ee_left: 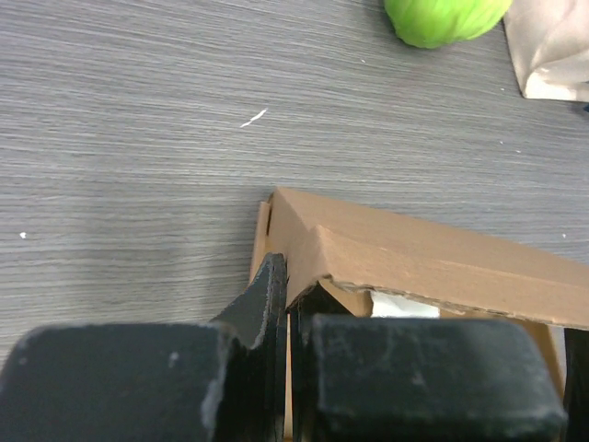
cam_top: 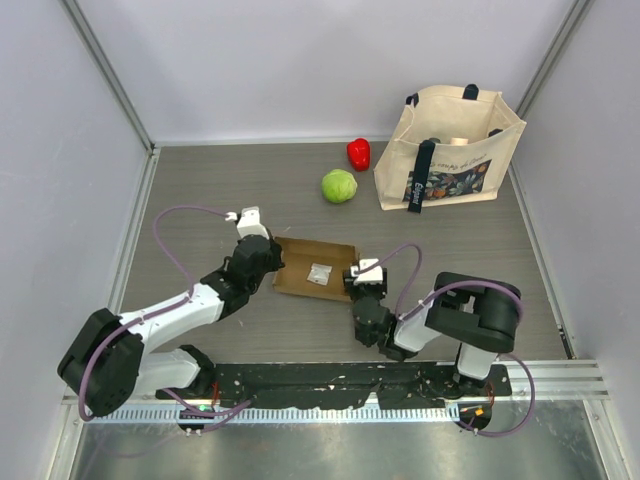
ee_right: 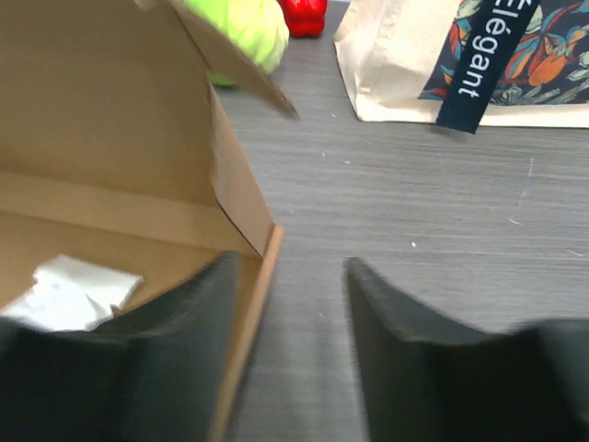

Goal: Fold the paper box

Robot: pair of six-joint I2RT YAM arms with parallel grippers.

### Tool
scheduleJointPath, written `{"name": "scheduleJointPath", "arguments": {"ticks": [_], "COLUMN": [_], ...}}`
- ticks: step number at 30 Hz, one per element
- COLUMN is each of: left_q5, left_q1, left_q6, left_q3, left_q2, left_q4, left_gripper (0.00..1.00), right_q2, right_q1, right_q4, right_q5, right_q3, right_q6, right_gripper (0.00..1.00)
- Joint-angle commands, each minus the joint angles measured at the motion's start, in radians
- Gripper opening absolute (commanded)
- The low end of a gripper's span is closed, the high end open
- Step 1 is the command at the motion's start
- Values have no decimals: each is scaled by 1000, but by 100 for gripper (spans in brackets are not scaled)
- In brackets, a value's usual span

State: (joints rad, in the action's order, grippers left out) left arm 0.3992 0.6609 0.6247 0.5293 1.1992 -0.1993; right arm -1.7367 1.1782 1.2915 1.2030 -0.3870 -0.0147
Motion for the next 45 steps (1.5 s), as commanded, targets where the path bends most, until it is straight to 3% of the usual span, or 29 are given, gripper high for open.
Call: {"name": "scheduleJointPath", "arguments": {"ticks": [1, 3, 4, 5, 6, 11, 14, 16, 21, 25, 28, 33, 36, 42, 45], "left_q5": [67, 70, 73, 75, 76, 90, 92, 96, 112, 128, 147, 171, 193, 201, 188], "left_q1": [-4, -3, -3, -3, -1, 5, 11, 17, 37, 52, 66, 88, 115, 155, 169], "left_q6": [-8, -11, -11, -11, -13, -20, -23, -25, -29, -33, -42, -42, -49, -42, -36], "left_q3": [-22, -22, -22, -23, -25, -20, -11, -2, 27, 41, 54, 70, 72, 66, 49], "left_q2": [-9, -12, -16, -18, -21, -18, -7, 5, 17, 25, 33, 48, 51, 51, 33], "left_q4": [34, 40, 41, 40, 38, 49, 49, 58, 89, 101, 113, 124, 123, 124, 126], "left_gripper": [0, 0, 0, 0, 0, 0, 0, 0, 0, 0, 0, 0, 0, 1, 6], "right_q2": [74, 168, 289, 346, 397, 700, 881, 945, 869, 682, 597, 534, 539, 496, 490], "right_q1": [72, 95, 97, 97, 95, 90, 63, -29, -410, -564, -586, -575, -517, -428, -359], "right_q4": [209, -84, -229, -493, -568, -1040, -1160, -1233, -1488, -1671, -1689, -1640, -1594, -1483, -1395], "right_q5": [84, 37, 3, -52, -80, -184, -302, -481, -989, -1178, -1246, -1231, -1085, -985, -849], "right_q3": [55, 54, 39, 30, 31, 2, 17, -30, -315, -533, -613, -598, -555, -460, -376], "right_q6": [-97, 11, 91, 173, 264, 380, 380, 413, 564, 711, 798, 861, 802, 710, 641], "right_gripper": [67, 73, 76, 76, 76, 76, 76, 76, 78, 78, 78, 73, 72, 69, 68]}}
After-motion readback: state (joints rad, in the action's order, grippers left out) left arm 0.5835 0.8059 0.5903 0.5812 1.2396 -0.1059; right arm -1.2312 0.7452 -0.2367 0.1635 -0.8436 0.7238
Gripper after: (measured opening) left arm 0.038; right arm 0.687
